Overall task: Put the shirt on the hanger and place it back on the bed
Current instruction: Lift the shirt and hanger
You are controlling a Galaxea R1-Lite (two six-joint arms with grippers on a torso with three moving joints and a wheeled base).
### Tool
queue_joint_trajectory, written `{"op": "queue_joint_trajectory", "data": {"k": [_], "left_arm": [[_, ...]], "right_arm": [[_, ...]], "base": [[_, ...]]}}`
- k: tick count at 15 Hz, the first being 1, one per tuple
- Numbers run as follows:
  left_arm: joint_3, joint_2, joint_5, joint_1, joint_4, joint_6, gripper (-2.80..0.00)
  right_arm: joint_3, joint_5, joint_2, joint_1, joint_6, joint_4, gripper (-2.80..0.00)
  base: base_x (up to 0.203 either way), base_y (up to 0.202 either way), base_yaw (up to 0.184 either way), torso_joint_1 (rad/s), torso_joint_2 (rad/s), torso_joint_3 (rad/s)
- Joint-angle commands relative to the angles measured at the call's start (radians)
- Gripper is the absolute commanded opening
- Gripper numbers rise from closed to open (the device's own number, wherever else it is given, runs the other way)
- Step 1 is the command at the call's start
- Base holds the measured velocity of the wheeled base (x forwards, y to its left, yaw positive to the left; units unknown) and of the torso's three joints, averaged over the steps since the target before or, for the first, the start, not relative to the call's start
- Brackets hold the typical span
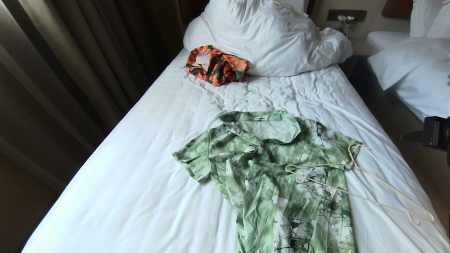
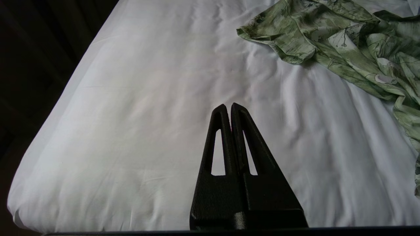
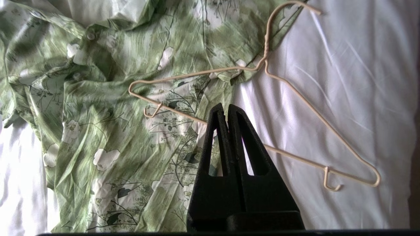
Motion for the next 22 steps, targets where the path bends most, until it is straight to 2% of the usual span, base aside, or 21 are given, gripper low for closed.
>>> {"op": "queue_joint_trajectory", "data": {"k": [1,4,6,9,12,13,15,18,21,22], "left_arm": [[0.002,0.000,0.000,0.000,-0.001,0.000,-2.80],[0.000,0.000,0.000,0.000,0.000,0.000,-2.80],[0.001,0.000,0.000,0.000,-0.001,0.000,-2.80],[0.000,0.000,0.000,0.000,0.000,0.000,-2.80],[0.001,0.000,0.000,0.000,0.000,0.000,-2.80],[0.000,0.000,0.000,0.000,-0.001,0.000,-2.80],[0.001,0.000,0.000,0.000,-0.001,0.000,-2.80],[0.000,0.000,0.000,0.000,-0.001,-0.002,-2.80],[0.000,0.000,0.000,0.000,-0.001,0.000,-2.80],[0.001,0.000,0.000,0.000,0.000,0.000,-2.80]], "right_arm": [[-0.088,0.056,0.200,-0.039,-0.004,0.050,-2.80],[-0.289,0.129,0.417,-0.122,-0.055,0.233,-2.80],[-0.375,0.157,0.523,-0.168,-0.124,0.363,-2.80],[-0.403,0.182,0.633,-0.228,-0.240,0.420,-2.80],[-0.411,0.267,0.664,-0.299,-0.390,0.449,-2.80],[-0.440,0.289,0.665,-0.315,-0.410,0.475,0.00],[-0.541,0.379,0.687,-0.347,-0.437,0.562,0.00],[-0.690,0.494,0.773,-0.392,-0.530,0.710,0.00],[-0.730,0.608,0.840,-0.405,-0.611,0.742,0.00],[-0.729,0.631,0.853,-0.411,-0.688,0.750,0.00]], "base": [[0.000,0.000,0.000,0.000,0.00,0.000],[0.000,0.000,0.000,0.000,0.00,0.000],[0.000,0.000,0.000,0.000,0.00,0.000],[0.000,0.000,0.000,0.000,0.00,0.000],[0.000,0.000,0.000,0.000,0.00,0.000],[0.000,0.000,0.000,0.000,0.00,0.000],[0.000,0.000,0.000,0.000,0.00,0.000],[0.000,0.000,0.000,0.000,0.00,0.000],[0.000,0.000,0.000,0.000,0.00,0.000],[0.000,0.000,0.000,0.000,0.00,0.000]]}}
